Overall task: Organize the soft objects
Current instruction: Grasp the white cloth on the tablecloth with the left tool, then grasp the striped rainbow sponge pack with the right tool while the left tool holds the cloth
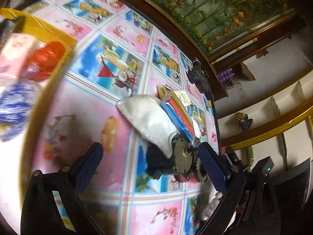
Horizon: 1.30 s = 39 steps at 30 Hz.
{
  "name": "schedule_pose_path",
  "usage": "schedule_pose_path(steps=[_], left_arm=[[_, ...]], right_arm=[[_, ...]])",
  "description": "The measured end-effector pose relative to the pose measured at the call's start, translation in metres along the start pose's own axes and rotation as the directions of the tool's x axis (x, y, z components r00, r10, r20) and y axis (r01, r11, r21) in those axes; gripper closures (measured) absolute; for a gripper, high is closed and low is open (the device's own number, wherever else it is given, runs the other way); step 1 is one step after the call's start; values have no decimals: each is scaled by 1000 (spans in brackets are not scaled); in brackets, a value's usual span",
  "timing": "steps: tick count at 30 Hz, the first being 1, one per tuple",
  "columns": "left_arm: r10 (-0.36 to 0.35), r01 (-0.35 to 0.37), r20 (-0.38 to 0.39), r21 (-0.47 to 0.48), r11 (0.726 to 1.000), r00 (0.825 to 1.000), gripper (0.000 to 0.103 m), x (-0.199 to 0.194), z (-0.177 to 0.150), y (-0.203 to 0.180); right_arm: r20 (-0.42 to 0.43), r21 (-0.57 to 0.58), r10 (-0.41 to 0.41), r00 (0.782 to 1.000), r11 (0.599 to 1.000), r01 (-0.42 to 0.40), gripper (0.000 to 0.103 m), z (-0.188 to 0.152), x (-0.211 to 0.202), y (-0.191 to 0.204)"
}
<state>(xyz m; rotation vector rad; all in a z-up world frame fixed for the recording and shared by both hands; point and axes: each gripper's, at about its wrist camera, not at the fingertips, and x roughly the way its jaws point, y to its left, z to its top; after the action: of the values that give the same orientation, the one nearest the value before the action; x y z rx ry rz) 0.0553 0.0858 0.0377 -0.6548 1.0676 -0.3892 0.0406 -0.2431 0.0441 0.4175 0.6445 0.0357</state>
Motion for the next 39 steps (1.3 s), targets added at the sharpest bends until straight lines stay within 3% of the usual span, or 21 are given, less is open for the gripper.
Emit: schedule_pose_path(steps=[5, 7, 8, 9, 14, 17, 22, 31, 37, 39], left_arm=[[-24, 22, -24, -52, 998, 999, 8, 35, 16, 1], [-61, 59, -64, -31, 998, 996, 44, 44, 17, -2], [-64, 64, -99, -3, 998, 993, 79, 50, 16, -6], [-61, 62, -118, 9, 998, 991, 91, 53, 12, -8], [-49, 52, -63, 44, 998, 997, 94, 24, 6, -9], [-26, 25, 7, 116, 993, 1000, 94, -15, 0, -14], [-7, -3, 47, 215, 977, 999, 94, -58, -30, -18], [99, -105, 33, 307, 946, 995, 94, -47, -83, 2], [134, -128, 2, 306, 943, 991, 79, -38, -95, 15], [133, -129, 8, 296, 946, 991, 59, -38, -93, 15]], right_arm=[[-1, 20, 22, 1000, 1000, -22, 1, -2, 7, -3], [1, 7, 18, 1000, 1000, -18, 1, -4, 9, 0], [-1, -2, 13, 1000, 1000, -13, 1, -5, 9, 1], [-2, -8, 5, 1000, 1000, -5, 1, -6, 10, 3], [16, -33, -28, 999, 999, 28, 1, -8, 6, 5], [20, -22, -32, 999, 999, 32, 1, -8, 3, 0], [-6, 28, -22, 1000, 999, 22, 1, -7, 6, -14], [-50, 88, -51, 997, 995, 56, 1, -6, 13, -31], [-65, 83, -63, 996, 994, 68, 1, -7, 15, -31], [-70, 78, -63, 996, 995, 69, 1, -7, 16, -30]])
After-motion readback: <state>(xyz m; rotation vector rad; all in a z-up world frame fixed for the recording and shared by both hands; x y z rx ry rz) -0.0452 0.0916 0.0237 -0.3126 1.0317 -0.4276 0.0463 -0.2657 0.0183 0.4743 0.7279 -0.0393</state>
